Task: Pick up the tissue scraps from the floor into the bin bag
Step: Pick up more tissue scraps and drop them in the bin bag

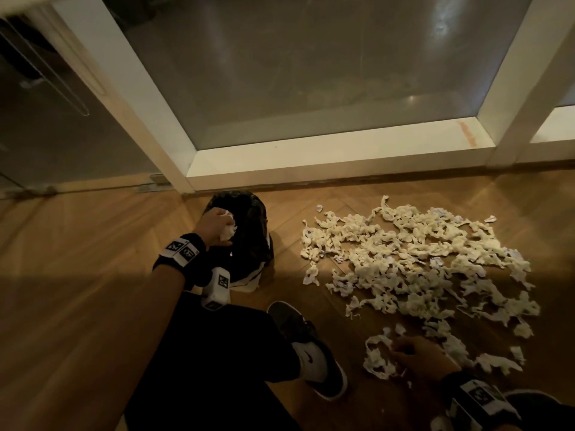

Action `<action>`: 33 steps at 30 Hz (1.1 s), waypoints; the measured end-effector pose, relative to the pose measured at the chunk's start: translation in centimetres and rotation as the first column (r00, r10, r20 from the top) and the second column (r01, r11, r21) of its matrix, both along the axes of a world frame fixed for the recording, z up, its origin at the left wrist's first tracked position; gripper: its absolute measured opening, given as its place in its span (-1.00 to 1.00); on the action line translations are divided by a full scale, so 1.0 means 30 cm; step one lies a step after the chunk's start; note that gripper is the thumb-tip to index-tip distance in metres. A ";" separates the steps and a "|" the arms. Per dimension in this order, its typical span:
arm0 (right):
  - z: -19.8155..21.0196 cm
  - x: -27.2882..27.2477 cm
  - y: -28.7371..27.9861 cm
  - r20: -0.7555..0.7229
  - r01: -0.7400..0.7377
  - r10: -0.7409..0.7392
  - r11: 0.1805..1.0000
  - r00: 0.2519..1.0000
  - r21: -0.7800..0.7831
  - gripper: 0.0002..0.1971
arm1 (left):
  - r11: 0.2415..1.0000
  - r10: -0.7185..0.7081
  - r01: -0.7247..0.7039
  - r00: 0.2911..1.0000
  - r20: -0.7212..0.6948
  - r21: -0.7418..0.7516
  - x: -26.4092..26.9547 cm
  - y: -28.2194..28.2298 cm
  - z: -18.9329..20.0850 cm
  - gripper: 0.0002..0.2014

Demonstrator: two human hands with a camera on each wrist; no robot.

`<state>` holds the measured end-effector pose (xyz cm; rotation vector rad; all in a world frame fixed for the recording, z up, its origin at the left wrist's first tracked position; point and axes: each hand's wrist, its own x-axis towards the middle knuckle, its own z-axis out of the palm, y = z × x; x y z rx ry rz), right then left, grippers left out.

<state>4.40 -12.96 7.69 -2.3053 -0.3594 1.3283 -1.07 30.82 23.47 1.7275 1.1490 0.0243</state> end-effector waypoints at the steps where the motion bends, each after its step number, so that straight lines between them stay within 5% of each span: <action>1: 0.000 0.001 -0.001 -0.002 -0.011 0.011 1.000 1.000 -0.015 -0.73 | 1.000 0.023 -0.023 1.000 0.001 0.007 -0.002 0.032 0.010 -0.87; 5: 0.001 -0.004 -0.016 0.025 -0.027 0.029 0.998 0.999 -0.062 -0.77 | 0.990 0.144 -0.144 0.989 0.011 -0.006 -0.032 0.130 0.011 -0.58; 8: 0.001 -0.014 -0.021 0.034 -0.011 0.013 0.998 0.999 -0.063 -0.83 | 0.995 0.071 -0.068 0.996 -0.048 0.071 -0.053 0.160 -0.021 -0.55; 11: -0.007 -0.016 -0.031 0.041 -0.010 0.014 0.996 0.999 -0.093 -0.97 | 0.996 0.044 -0.038 0.997 -0.068 0.085 -0.053 0.141 -0.032 -0.60; 14: -0.037 -0.010 -0.043 0.032 -0.015 0.019 0.993 0.999 -0.114 -0.95 | 0.990 -0.080 0.087 0.995 -0.063 0.110 -0.032 0.105 -0.024 -0.77; 21: -0.025 -0.022 -0.022 0.007 -0.010 0.011 0.988 1.000 -0.154 -0.75 | 0.905 -0.389 0.399 0.916 -0.096 0.144 0.037 -0.105 -0.044 -0.79; 28: -0.065 -0.026 -0.054 0.028 0.090 -0.087 0.985 0.996 -0.149 -0.72 | 0.841 -0.532 0.540 0.835 -0.142 0.025 0.112 -0.354 -0.233 -0.82; 33: -0.015 -0.043 -0.032 -0.029 -0.032 0.028 0.986 0.999 -0.161 -0.64 | 0.866 -0.485 0.496 0.865 -0.130 0.064 0.183 -0.454 -0.325 -0.82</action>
